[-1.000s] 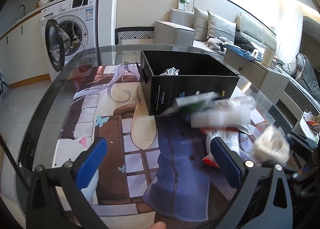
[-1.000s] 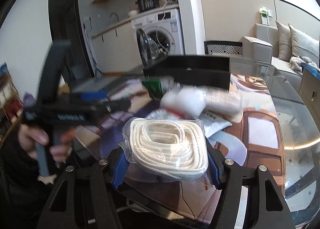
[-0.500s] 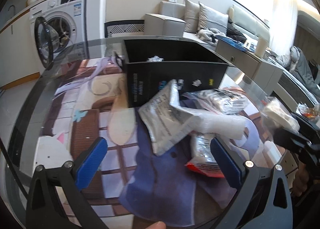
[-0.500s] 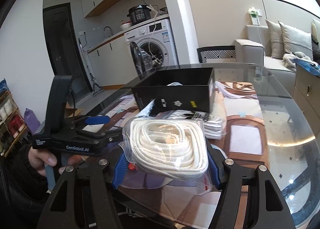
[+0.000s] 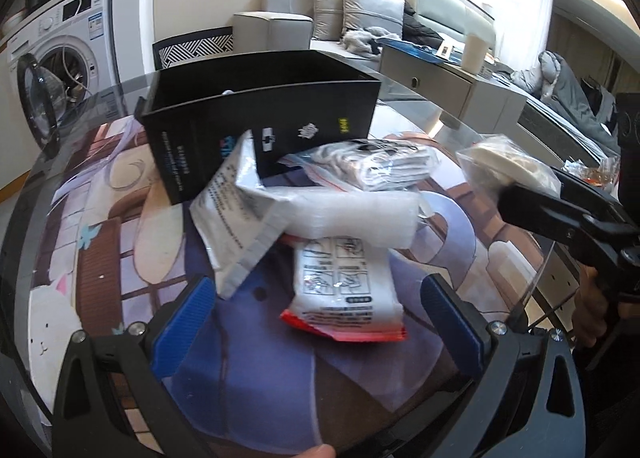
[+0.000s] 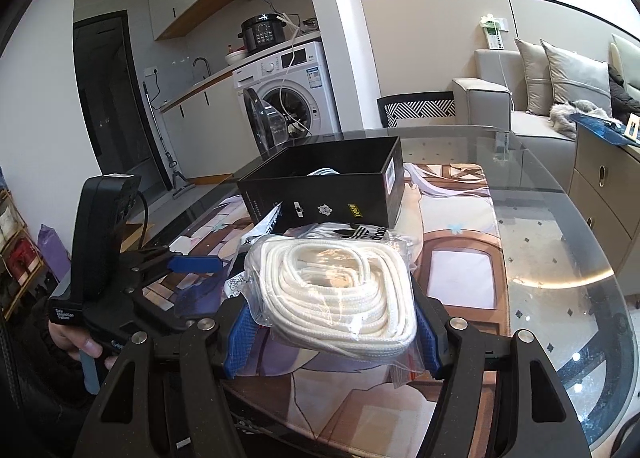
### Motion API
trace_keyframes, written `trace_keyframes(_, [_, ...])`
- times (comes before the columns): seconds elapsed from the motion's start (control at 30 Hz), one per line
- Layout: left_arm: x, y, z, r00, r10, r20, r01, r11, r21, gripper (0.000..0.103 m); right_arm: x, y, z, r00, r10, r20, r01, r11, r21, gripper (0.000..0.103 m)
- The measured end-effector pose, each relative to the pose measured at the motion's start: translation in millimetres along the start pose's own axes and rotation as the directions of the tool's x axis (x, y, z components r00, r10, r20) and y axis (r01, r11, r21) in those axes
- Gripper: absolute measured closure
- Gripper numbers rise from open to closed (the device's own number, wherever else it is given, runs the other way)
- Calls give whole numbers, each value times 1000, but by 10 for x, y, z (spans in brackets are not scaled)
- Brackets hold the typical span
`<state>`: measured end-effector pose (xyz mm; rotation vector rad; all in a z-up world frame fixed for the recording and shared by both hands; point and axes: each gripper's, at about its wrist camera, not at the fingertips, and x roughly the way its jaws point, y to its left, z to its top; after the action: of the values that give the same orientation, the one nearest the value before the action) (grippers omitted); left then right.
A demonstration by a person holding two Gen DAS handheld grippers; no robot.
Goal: Organize soft objects
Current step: 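Lift the bagged rope with the right tool while the left tool grasps the red-edged white packet, then carry the bagged rope and the white packet over the black box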
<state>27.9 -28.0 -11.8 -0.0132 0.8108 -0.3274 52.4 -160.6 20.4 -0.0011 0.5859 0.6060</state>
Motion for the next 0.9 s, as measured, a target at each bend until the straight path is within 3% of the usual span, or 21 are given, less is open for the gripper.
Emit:
trace_keyframes(0.2, [22,-46,13,998,-50,-22,50,999,1,2,9,-6,2,1000,-2,0,2,1000,0,37])
trace_keyframes(0.4, [-41,-72,-7,993,-116,-17,116,993,30,22,15,-29,-13,1000,-3,-2,3,1000,7,37])
trace_keyframes(0.57, [5,-158,23,997,-81,-18,82,994,66,35,22,-56,-20,1000,-3,-5,3,1000,17,37])
trace_keyframes(0.63, [17,-174,42,998,-59,-12,59,995,75,48,25,-53,-17,1000,-3,-6,3,1000,17,37])
trace_keyframes(0.9, [-59,-114,32,998,-68,3,67,996,62,56,11,-11,-6,1000,-5,2,5,1000,6,37])
